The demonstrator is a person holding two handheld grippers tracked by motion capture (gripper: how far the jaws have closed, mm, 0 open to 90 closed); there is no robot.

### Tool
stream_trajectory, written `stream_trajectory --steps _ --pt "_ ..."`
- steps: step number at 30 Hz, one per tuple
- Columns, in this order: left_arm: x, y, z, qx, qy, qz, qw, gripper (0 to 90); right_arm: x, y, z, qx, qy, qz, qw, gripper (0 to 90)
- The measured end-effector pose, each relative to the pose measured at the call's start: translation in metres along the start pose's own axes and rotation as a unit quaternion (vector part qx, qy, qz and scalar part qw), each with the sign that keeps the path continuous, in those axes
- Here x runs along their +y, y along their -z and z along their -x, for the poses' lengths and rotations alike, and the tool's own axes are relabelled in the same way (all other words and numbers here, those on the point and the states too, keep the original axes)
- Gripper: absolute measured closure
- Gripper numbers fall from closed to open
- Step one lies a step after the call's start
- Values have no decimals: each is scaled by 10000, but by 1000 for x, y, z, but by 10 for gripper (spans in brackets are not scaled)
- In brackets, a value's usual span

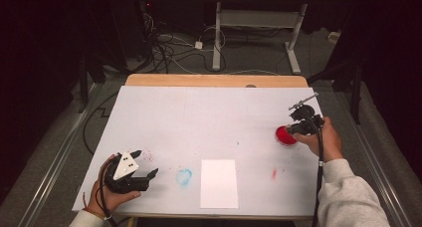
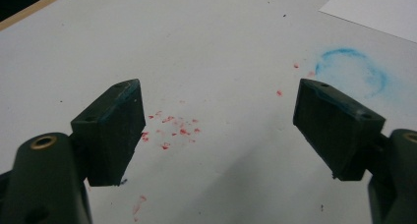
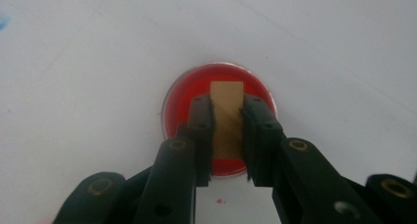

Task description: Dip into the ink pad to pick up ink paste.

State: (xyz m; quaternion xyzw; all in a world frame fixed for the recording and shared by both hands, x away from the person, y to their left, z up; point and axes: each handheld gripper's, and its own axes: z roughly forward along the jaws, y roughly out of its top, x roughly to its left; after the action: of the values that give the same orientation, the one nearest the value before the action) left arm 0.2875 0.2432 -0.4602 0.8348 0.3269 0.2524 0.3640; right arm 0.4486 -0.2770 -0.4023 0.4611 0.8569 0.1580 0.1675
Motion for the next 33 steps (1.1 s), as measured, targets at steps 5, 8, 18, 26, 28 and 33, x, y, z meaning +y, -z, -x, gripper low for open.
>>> stream_trajectory --steps 5,8,18,26,28,33 --pt "0 -1 0 -7 -1 -20 10000 194 -2 -16 -1 34 3 -195 9998 762" --pt "-1 -1 -1 -21 -3 -32 10000 194 -2 -18 -1 58 -9 -200 9998 763" --pt "0 -1 1 -15 -23 -30 10000 194 -2 -20 -2 47 39 -252 9997 764" --pt "1 0 1 7 -49 -24 10000 194 -3 -21 0 91 -18 -221 9997 765" --pt "1 1 1 13 -61 -17 10000 194 -3 -21 -1 79 -17 -223 9997 765" --pt "1 1 1 19 -55 0 10000 194 -1 -18 -2 8 80 -265 9996 763"
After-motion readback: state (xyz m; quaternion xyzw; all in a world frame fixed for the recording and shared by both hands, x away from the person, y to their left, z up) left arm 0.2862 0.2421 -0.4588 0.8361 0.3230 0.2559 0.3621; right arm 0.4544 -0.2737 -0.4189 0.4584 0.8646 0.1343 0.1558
